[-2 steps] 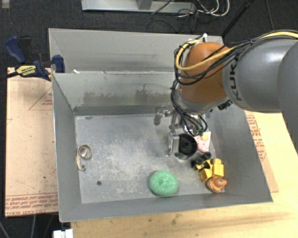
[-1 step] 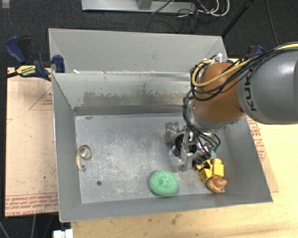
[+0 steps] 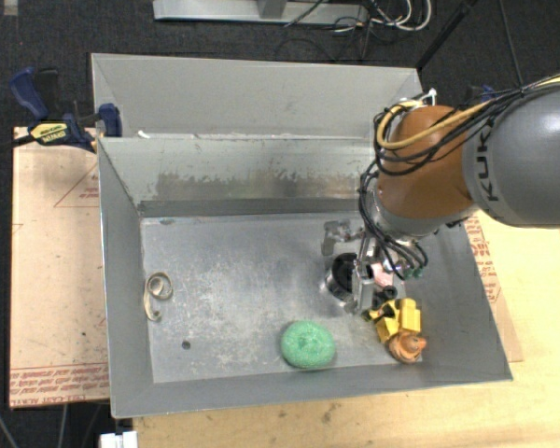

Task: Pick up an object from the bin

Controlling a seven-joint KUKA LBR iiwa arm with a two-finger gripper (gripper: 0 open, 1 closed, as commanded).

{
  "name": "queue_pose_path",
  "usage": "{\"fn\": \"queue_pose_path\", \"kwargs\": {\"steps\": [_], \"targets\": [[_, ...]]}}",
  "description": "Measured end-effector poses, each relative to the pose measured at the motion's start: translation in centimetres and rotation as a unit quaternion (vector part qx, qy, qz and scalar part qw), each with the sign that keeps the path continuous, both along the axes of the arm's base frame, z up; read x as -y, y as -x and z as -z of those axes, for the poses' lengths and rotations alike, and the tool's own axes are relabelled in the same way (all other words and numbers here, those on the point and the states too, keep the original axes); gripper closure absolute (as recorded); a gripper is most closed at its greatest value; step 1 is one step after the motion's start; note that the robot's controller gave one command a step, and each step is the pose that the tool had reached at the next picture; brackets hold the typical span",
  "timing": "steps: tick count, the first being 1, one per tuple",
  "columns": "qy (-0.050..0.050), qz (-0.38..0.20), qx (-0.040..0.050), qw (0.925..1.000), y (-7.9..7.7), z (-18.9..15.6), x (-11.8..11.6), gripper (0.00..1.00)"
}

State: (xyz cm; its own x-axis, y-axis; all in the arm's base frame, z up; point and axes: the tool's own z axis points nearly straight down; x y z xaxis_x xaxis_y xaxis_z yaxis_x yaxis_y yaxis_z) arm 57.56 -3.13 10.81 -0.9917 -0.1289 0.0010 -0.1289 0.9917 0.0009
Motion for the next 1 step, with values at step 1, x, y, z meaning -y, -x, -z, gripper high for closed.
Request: {"fn": "queue_pose_path", "kwargs": {"steps": [1], "targets": [[-0.001,0.015,0.0021,0.9999,-0.33,3.83,4.27,1.0]]}}
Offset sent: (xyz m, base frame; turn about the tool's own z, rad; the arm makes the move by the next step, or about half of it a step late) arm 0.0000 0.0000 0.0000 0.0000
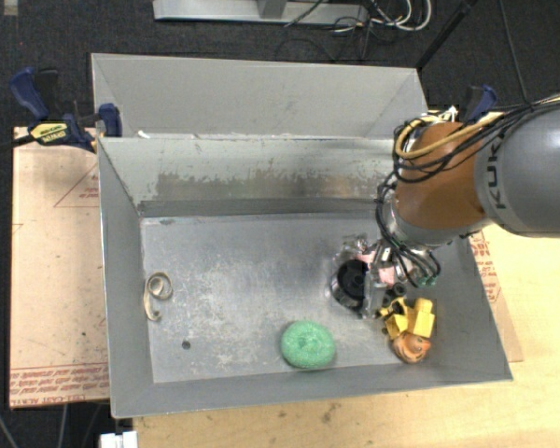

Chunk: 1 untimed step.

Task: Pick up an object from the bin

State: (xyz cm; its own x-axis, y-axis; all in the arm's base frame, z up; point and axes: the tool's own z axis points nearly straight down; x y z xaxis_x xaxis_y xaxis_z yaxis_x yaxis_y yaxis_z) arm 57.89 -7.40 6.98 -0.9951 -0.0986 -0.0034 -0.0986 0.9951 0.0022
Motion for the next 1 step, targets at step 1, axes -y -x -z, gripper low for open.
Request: {"fn": "queue_pose_path", "kwargs": {"steps": [1], "targets": [[0.0,0.0,0.0,1.0,0.0,0.0,0.0,1.0]]}}
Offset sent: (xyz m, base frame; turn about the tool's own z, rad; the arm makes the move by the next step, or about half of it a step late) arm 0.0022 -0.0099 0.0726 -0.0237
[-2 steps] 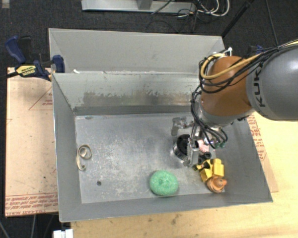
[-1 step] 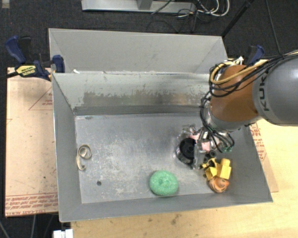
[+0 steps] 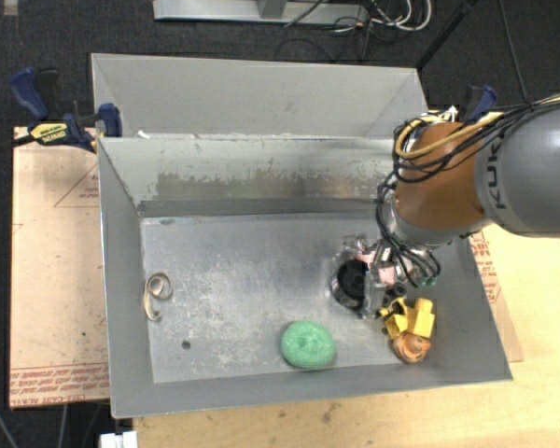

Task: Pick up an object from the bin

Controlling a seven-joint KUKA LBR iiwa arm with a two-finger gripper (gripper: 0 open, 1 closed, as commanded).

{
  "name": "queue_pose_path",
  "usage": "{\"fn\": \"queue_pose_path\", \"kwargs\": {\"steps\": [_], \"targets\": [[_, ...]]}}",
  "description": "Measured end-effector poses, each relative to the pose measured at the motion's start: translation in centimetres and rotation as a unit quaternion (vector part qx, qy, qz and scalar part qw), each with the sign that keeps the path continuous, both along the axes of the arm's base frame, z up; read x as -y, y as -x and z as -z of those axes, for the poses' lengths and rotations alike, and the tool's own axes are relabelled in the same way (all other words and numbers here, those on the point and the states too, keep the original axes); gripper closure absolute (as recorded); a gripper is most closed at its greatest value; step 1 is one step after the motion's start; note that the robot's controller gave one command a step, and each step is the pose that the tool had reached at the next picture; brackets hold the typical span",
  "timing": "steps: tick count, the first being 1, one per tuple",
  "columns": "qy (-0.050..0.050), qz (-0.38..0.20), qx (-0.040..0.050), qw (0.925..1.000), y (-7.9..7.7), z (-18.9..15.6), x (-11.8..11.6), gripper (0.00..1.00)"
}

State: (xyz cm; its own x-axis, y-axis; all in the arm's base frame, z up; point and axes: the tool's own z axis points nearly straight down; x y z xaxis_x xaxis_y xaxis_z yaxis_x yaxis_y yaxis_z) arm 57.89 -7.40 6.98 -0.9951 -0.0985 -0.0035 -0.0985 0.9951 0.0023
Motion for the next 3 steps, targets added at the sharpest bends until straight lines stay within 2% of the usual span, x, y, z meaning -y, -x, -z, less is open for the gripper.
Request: {"fn": "queue_pose_path", "kwargs": {"steps": [1,2,3], "targets": [[0.0,-0.008,-0.0031,1.0,0.0,-5.0,0.6,1.0],[0.001,-0.003,0.0012,1.0,-3.8,-9.6,1.3,1.0],[0.001,0.007,0.0002,1.0,0.3,-19.5,3.8,1.0]]}}
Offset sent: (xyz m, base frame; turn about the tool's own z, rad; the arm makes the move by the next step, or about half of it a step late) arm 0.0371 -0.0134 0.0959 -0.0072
